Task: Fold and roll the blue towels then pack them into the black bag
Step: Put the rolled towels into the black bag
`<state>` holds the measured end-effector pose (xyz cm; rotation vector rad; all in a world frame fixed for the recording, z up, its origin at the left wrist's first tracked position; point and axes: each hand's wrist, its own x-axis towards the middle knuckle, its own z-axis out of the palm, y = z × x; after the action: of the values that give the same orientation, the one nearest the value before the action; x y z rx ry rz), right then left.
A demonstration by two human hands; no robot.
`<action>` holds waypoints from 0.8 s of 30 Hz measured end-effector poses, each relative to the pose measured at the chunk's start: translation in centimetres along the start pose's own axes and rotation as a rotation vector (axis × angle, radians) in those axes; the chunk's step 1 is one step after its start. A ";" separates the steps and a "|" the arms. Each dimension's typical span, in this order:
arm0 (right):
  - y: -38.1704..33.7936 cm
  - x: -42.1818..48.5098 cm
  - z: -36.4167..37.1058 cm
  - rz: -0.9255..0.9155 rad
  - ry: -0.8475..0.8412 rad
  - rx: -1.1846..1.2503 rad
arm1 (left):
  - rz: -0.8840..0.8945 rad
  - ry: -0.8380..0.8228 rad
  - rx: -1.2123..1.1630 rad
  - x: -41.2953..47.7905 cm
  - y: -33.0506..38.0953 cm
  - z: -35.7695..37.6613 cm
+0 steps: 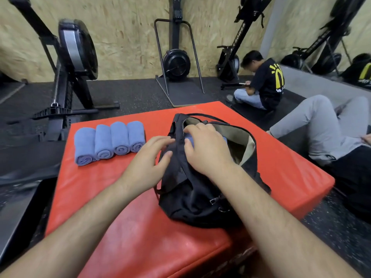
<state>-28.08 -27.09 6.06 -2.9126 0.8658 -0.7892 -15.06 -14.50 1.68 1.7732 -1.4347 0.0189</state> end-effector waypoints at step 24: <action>-11.3 13.3 21.4 0.340 -0.461 0.394 | -0.419 -0.010 0.457 0.9 -12.0 -5.1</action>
<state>-2.77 -27.27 -4.83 -2.3620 0.9774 -0.2134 -2.57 -12.16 -1.54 2.4245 -1.0946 0.1272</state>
